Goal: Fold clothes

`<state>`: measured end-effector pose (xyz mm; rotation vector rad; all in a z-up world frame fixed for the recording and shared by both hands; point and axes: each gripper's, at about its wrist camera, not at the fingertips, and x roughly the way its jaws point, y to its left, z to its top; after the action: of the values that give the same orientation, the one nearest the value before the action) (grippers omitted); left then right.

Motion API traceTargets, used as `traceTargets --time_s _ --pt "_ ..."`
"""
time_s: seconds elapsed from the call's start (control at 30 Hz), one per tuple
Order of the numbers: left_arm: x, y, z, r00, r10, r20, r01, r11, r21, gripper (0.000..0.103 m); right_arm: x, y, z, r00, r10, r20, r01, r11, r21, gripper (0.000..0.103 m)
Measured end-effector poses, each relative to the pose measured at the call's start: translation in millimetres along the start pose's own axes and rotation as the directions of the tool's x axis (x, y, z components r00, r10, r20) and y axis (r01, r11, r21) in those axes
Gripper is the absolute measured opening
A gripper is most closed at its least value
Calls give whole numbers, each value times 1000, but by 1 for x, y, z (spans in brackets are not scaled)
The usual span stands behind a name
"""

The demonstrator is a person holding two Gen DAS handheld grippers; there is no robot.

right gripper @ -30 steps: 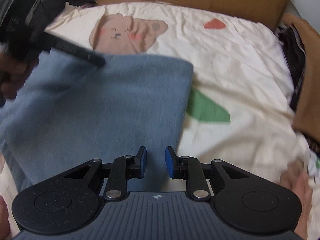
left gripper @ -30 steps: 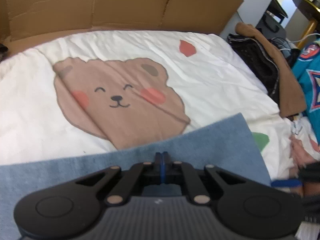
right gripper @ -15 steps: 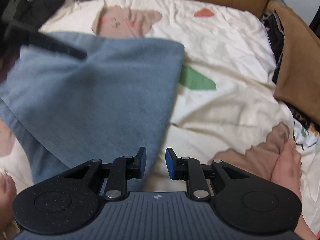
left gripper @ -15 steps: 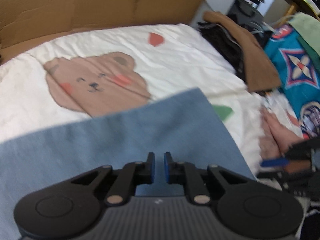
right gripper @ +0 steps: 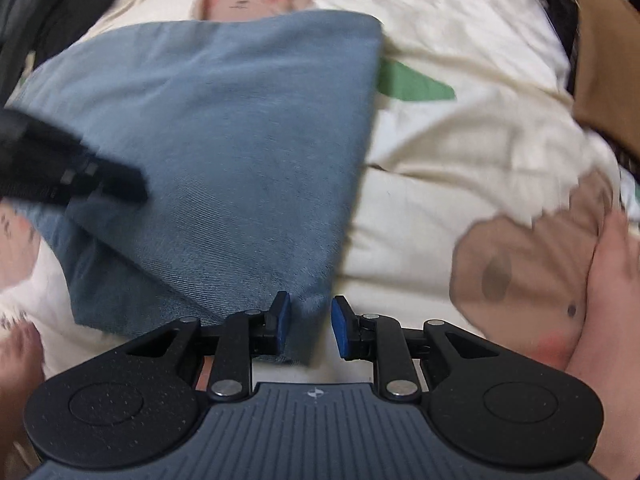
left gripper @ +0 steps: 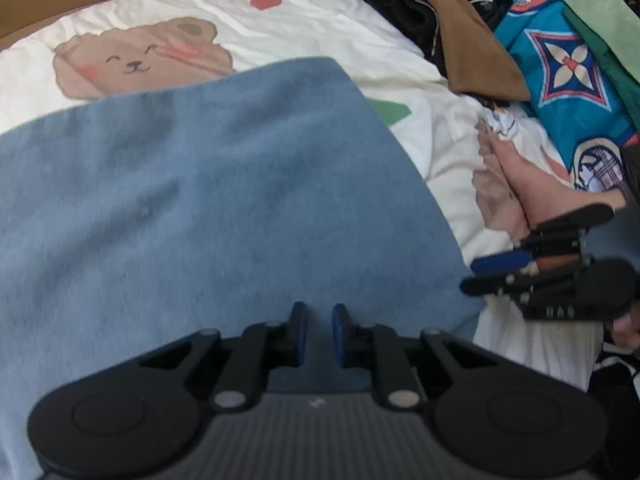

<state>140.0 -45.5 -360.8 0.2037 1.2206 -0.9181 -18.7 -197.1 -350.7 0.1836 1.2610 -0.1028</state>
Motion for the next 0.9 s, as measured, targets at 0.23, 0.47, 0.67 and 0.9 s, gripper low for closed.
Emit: traceTargets --time_s 0.23,0.47,0.67,0.9 --pt "-11 -8 -7 999 15 -47 -15 1000 0 18 -6 4 -2 999 -23 -35 24 999 26 28" --pt "-31 0 -9 998 29 -53 -32 997 -69 52 -15 1 -7 998 -30 -57 30 1000 -5 28" --pt "-49 18 -22 998 47 -38 -52 987 -153 70 -27 -24 -11 998 42 -41 -40 998 57 30" --pt "-62 36 -33 997 70 -24 -74 975 -208 71 -28 -62 -13 993 117 5 -115 966 232 31"
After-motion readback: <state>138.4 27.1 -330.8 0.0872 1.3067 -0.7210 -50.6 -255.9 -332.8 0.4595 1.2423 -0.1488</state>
